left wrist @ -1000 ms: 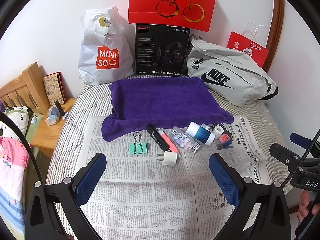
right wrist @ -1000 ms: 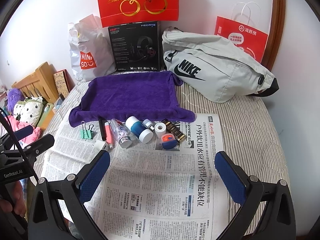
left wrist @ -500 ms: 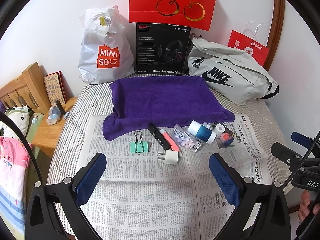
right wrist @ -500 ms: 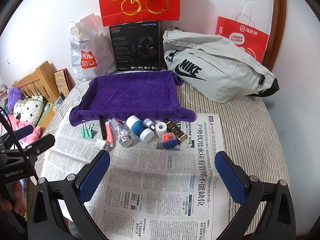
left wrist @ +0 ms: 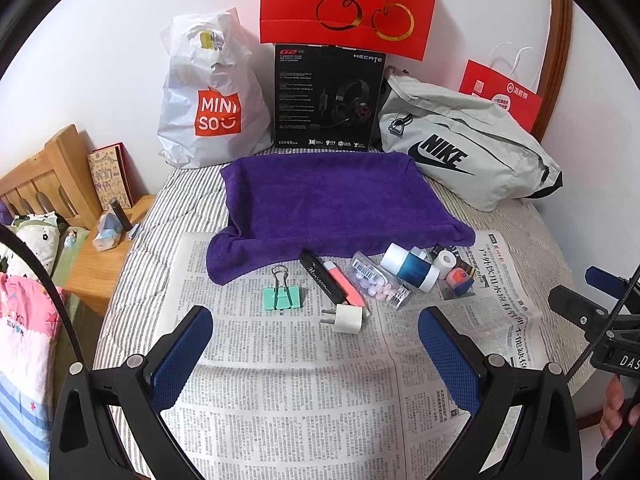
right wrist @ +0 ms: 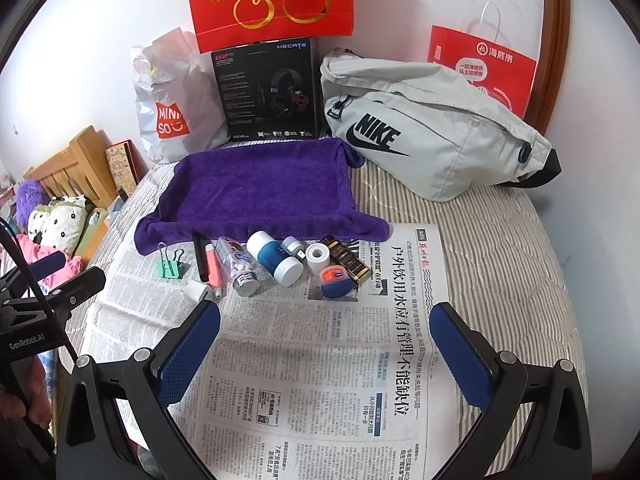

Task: Organize rigid objects
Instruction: 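Grasp the teal binder clip with the left tool while the right tool grasps the Grand Reserve bottle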

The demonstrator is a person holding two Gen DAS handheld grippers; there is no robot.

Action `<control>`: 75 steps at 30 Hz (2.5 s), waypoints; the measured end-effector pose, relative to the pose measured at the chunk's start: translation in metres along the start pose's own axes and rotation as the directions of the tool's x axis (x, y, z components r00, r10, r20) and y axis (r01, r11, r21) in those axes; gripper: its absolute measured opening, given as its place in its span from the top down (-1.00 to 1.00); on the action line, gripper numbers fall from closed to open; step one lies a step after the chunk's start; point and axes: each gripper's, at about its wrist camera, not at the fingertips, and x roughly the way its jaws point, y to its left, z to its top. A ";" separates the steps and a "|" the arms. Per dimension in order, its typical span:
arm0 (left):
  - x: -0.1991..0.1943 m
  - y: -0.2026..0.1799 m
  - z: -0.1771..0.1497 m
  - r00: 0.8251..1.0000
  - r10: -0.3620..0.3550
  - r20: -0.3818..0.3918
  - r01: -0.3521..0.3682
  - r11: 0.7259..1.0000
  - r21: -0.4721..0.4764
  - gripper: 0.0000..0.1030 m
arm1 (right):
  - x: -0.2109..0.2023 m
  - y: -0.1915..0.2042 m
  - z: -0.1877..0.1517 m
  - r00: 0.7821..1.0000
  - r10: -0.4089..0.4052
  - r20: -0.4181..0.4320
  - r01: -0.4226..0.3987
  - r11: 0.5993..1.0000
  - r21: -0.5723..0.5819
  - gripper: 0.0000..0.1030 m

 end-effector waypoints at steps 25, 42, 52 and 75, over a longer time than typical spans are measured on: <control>0.129 0.049 -0.005 0.986 0.063 -0.153 -0.068 0.997 -0.028 -0.93 | 0.080 -0.017 -0.003 0.989 0.037 -0.140 -0.034 0.999 0.022 -0.99; 0.179 0.046 -0.011 0.983 0.070 -0.171 -0.072 0.997 -0.004 -0.34 | 0.123 -0.049 -0.004 0.976 0.027 -0.215 -0.017 0.999 0.046 -0.99; 0.174 0.052 -0.010 0.988 0.036 -0.150 -0.038 0.999 -0.010 0.24 | 0.134 -0.065 0.007 0.984 0.017 -0.176 -0.006 0.998 0.064 -0.97; 0.175 0.050 -0.011 0.986 0.029 -0.165 -0.031 1.000 -0.007 0.24 | 0.210 -0.023 0.033 0.983 0.071 -0.171 -0.125 0.937 -0.326 0.41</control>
